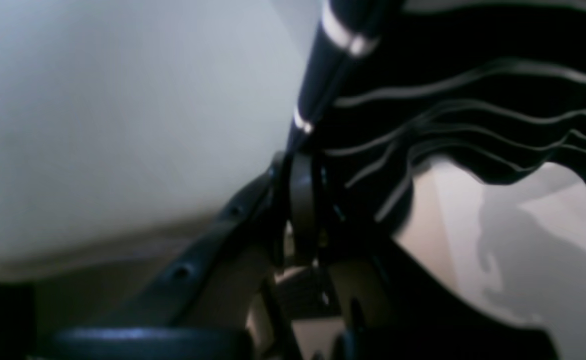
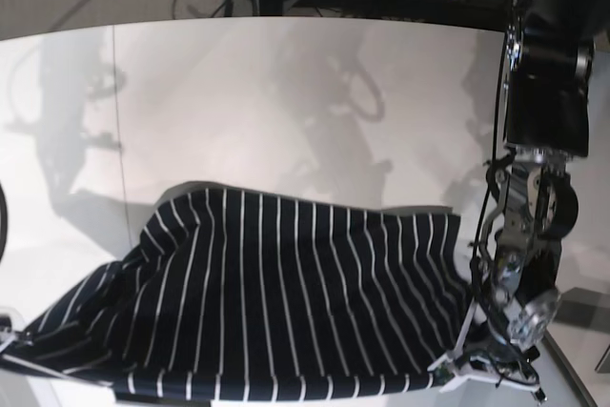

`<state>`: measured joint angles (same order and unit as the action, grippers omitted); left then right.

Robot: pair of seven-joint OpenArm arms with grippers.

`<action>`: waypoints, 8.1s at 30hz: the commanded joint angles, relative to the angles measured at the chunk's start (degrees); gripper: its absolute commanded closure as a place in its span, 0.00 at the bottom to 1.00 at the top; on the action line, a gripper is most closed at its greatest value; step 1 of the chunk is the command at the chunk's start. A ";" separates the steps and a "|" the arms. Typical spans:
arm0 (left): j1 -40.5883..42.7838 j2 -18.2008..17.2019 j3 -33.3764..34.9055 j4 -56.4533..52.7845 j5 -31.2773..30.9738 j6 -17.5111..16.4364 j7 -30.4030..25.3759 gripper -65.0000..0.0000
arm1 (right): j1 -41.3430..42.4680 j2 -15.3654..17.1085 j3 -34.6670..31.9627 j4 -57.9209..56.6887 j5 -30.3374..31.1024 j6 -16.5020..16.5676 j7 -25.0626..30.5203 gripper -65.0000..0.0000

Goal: Layout the t-shirt on the table in an organized manner, then fold the t-shirt properly
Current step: 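Swing the lifted shirt across the table with both grippers, then lay the shirt down and open both grippers, then grasp the shirt body with both grippers, then fold the held shirt section over with both grippers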

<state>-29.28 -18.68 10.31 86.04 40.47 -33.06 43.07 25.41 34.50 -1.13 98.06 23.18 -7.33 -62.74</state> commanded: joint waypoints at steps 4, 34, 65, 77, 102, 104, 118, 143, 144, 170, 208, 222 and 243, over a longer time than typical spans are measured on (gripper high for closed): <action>-7.78 -0.97 -0.50 -3.71 2.56 1.10 2.43 1.00 | 6.72 1.94 0.82 -5.45 -2.83 6.32 4.85 1.00; -0.31 15.56 -1.03 -14.88 -4.38 1.72 -11.03 1.00 | -1.89 -0.96 1.35 -12.13 -2.83 22.41 7.75 1.00; -12.17 23.38 -0.42 -80.98 -21.35 24.14 -57.79 0.75 | -21.41 -3.51 4.77 -11.69 -2.83 22.32 7.93 1.00; -7.51 18.11 -0.94 -80.98 -21.87 24.14 -57.71 0.87 | -24.22 -5.01 16.47 -18.46 -2.83 21.18 7.93 1.00; 12.18 -3.52 -1.12 -39.31 -57.22 18.25 -46.54 1.00 | -9.54 -16.26 -2.96 -20.22 -2.74 22.50 19.97 0.95; 15.26 -5.54 -1.12 -29.73 -58.71 20.18 -43.03 1.00 | -4.79 -19.25 -4.54 -29.01 -2.74 23.20 21.55 0.99; 21.59 -8.36 -1.12 -9.07 -58.71 24.05 -35.90 1.00 | 10.94 -30.76 -15.18 -76.39 -2.74 23.20 50.92 0.97; 12.97 8.26 10.13 -24.81 -36.29 23.61 -34.32 1.00 | -6.46 -33.93 -33.47 -30.76 -2.48 22.85 22.61 0.98; 13.06 8.08 10.13 -25.34 -36.29 23.61 -34.32 1.00 | -6.55 -33.31 -31.80 -28.48 -2.56 22.85 21.29 0.98; 19.21 -1.06 2.31 -30.44 -36.29 23.70 -34.32 1.00 | 16.04 -36.04 -30.48 -70.41 -2.83 22.76 44.15 0.32; 23.43 0.70 1.87 -27.62 -36.29 23.78 -26.41 1.00 | 17.01 -33.58 -30.48 -70.76 -2.83 16.96 48.10 0.31; 23.43 0.70 1.69 -14.52 -36.47 23.87 -22.63 1.00 | 16.83 -38.59 -30.22 -71.12 -2.74 16.96 48.19 0.31; 25.01 2.72 -8.15 -10.74 -37.00 23.61 -17.88 1.00 | 13.93 -38.94 -29.95 -69.89 -2.48 17.31 49.77 0.99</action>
<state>-3.09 -15.51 2.57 74.43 3.44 -9.78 26.33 37.08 -3.97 -31.35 27.05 20.47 9.56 -14.55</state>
